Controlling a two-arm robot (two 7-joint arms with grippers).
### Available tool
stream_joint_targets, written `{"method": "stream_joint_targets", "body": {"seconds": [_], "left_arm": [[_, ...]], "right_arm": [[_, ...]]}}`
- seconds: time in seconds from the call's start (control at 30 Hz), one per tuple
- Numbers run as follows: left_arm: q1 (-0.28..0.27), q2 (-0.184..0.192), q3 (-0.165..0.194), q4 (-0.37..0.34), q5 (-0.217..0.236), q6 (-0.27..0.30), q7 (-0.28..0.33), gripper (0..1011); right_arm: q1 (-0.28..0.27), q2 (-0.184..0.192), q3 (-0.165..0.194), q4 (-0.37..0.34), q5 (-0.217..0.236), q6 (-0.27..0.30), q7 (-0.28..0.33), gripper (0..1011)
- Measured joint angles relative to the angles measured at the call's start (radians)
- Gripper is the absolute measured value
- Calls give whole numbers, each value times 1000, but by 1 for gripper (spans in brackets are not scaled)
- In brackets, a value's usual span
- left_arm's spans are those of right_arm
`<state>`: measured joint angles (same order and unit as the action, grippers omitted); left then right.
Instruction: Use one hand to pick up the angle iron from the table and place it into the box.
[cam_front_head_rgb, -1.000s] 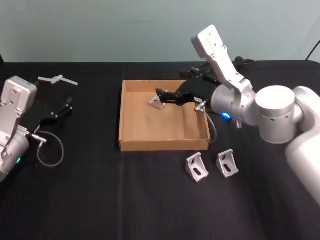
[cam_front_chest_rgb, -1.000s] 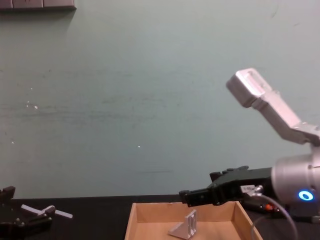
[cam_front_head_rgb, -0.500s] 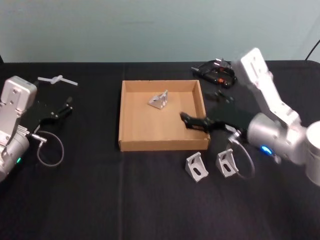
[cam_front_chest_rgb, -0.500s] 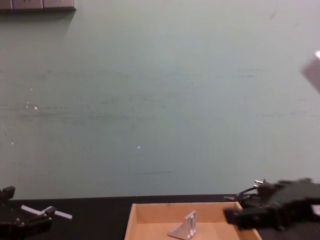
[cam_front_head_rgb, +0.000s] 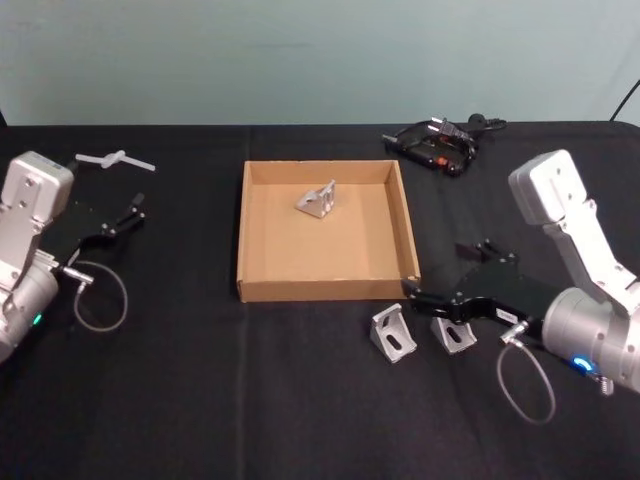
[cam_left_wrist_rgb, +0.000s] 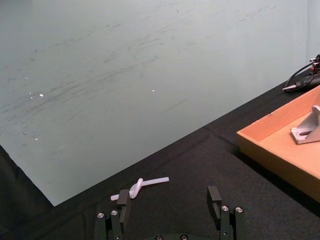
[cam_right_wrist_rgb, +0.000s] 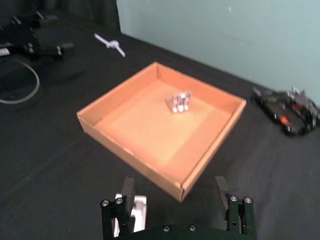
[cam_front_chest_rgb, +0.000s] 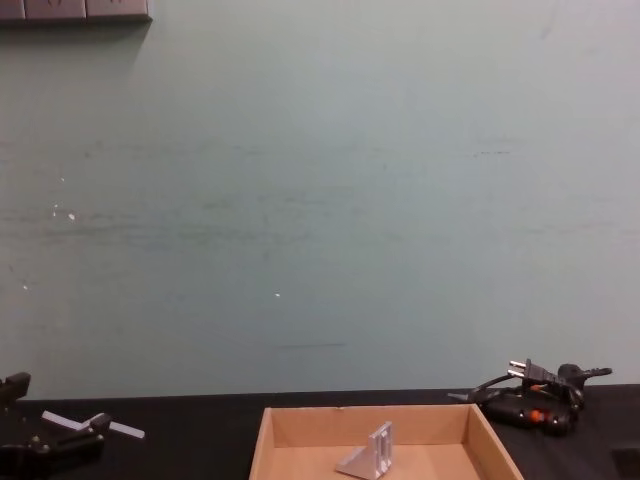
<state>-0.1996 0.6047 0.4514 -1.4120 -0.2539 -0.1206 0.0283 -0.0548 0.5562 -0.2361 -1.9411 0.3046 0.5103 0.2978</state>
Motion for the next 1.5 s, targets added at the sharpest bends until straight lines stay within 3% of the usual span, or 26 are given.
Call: {"method": "stream_joint_targets", "body": {"seconds": [0.3,0.63,0.93,1.5], "left_arm": [[0,0,0,0,0,0,0,1005],[0,0,0,0,0,0,0,1005],[0,0,0,0,0,0,0,1005],[0,0,0,0,0,0,0,1005]], "right_arm": [[-46,-21,39,-31,12,101,-40,1002],[-43,-45,31,-9,-25,172,-66,1002],[-21,-70,17,40,-57,177,-64,1002],[24,-141,5,128,-104,130,-52,1002]]}}
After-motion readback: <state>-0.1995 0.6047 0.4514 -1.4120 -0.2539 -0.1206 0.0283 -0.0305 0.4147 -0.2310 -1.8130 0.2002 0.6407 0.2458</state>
